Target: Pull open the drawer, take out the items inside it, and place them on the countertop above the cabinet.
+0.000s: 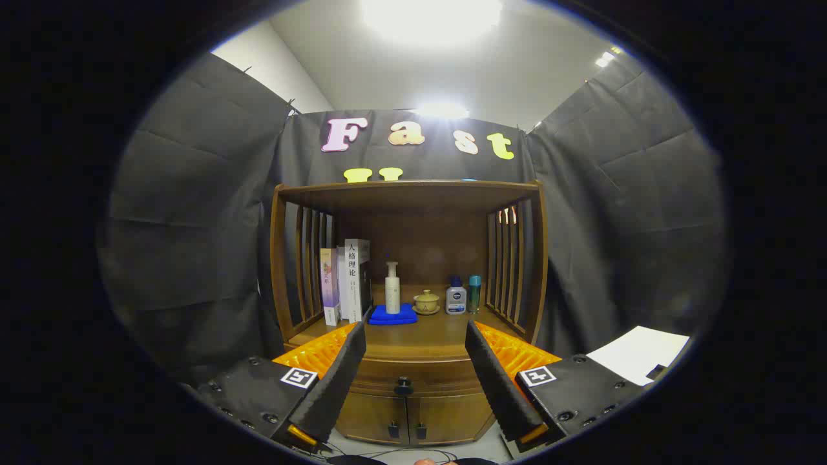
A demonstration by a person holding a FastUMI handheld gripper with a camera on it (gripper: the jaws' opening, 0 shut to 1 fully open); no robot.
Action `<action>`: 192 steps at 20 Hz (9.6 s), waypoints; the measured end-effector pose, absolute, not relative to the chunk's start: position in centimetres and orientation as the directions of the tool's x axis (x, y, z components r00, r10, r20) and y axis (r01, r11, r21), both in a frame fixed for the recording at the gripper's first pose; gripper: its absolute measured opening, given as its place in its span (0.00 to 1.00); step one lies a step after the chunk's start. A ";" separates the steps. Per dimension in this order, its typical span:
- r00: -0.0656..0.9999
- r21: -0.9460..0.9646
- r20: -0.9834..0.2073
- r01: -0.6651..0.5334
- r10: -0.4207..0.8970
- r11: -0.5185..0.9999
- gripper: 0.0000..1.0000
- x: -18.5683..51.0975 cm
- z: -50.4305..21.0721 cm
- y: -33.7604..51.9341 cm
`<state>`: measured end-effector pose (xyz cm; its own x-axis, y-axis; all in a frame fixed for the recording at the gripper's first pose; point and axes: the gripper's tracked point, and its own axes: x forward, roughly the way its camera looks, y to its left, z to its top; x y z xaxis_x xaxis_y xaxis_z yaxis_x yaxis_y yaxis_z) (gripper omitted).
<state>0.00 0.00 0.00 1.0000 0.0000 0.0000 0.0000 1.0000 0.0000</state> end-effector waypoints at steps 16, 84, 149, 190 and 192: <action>1.000 0.004 -0.004 0.003 -0.003 1.000 0.98 0.7 -0.9 0.0; 0.963 -0.048 -0.268 -0.055 0.040 0.997 0.26 19.2 -28.2 1.1; 0.926 -0.025 -0.335 -0.192 0.173 0.981 0.99 -1.6 -18.2 -0.3; 0.490 0.111 -0.853 -0.164 0.178 0.980 0.59 17.9 -27.7 2.2; 0.488 0.081 -0.858 -0.183 0.162 0.980 0.48 17.8 -27.7 1.8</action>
